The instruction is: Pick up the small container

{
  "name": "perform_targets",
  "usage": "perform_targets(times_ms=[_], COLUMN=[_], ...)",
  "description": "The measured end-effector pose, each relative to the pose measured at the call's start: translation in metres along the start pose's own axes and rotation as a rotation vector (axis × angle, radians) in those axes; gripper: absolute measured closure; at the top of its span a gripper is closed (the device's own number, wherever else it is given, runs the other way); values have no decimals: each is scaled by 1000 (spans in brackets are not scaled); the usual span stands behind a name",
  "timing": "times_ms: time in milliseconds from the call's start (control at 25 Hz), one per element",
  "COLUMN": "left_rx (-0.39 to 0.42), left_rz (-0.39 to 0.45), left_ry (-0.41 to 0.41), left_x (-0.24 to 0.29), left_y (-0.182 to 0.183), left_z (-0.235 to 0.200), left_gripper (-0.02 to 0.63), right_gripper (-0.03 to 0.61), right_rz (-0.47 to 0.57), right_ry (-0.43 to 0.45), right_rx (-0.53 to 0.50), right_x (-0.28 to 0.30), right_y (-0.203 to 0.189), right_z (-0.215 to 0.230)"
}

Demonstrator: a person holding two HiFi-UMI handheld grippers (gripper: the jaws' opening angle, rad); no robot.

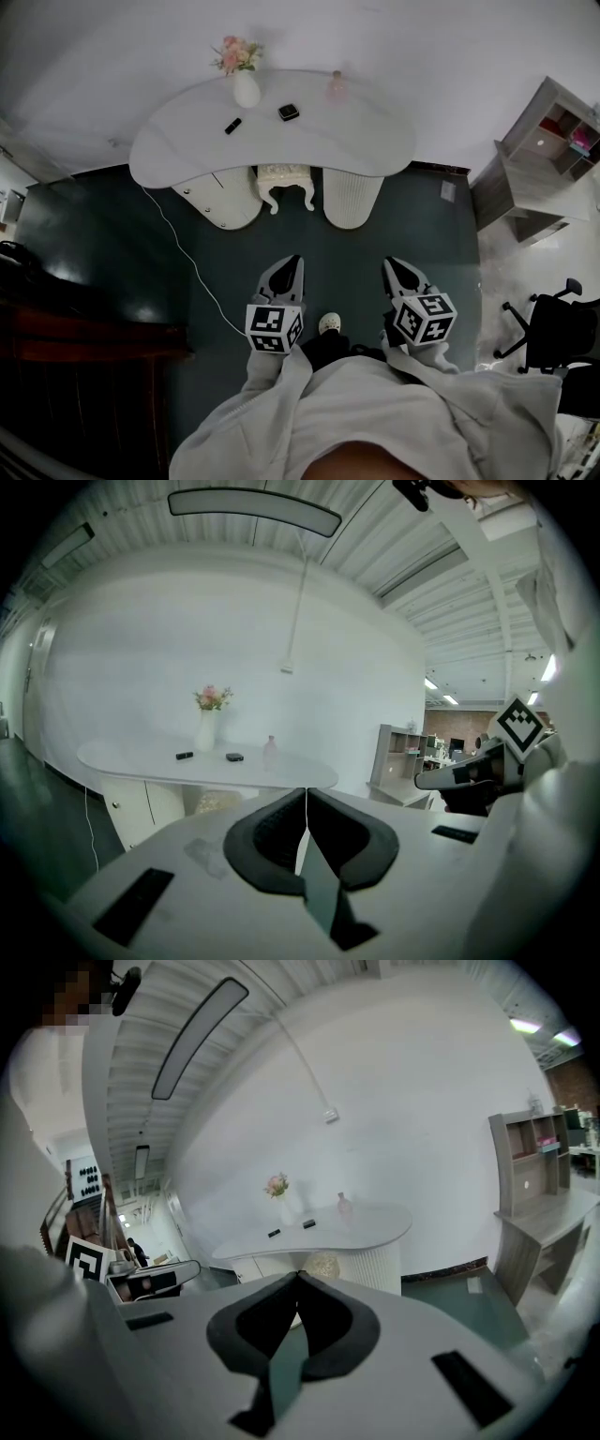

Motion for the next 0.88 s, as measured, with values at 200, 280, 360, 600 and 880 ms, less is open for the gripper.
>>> perform_targets(times_ms=[200, 280, 360, 600, 880], left_rx=[13, 17, 21, 13, -15], left_rz=[2, 4, 3, -16, -24], left_ry=[-20, -31, -44, -76, -74], left_x=[22, 30, 37, 44, 47], left_y=[12, 15, 17, 14, 11], left_z=[-25, -32, -38, -43, -46], left_gripper=[597, 597, 597, 597, 597], right_gripper=[529, 529, 529, 529, 529], right_rz=[17, 24, 29, 29, 11], right_ry=[-21, -34, -49, -93, -109], right_rx=[21, 31, 46, 77, 71], right_x=[24, 31, 36, 38, 41], right_y=[13, 15, 15, 16, 24], right_z=[1, 2, 2, 4, 8])
Point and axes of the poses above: the fingertips, and each gripper's own axes: x forward along the fingers, z to its right, y out of its top, the point moved 8 cm from there along -x, backward along the fingers, and after that the axes turned 12 degrees about -z, right-handed, at the moved point
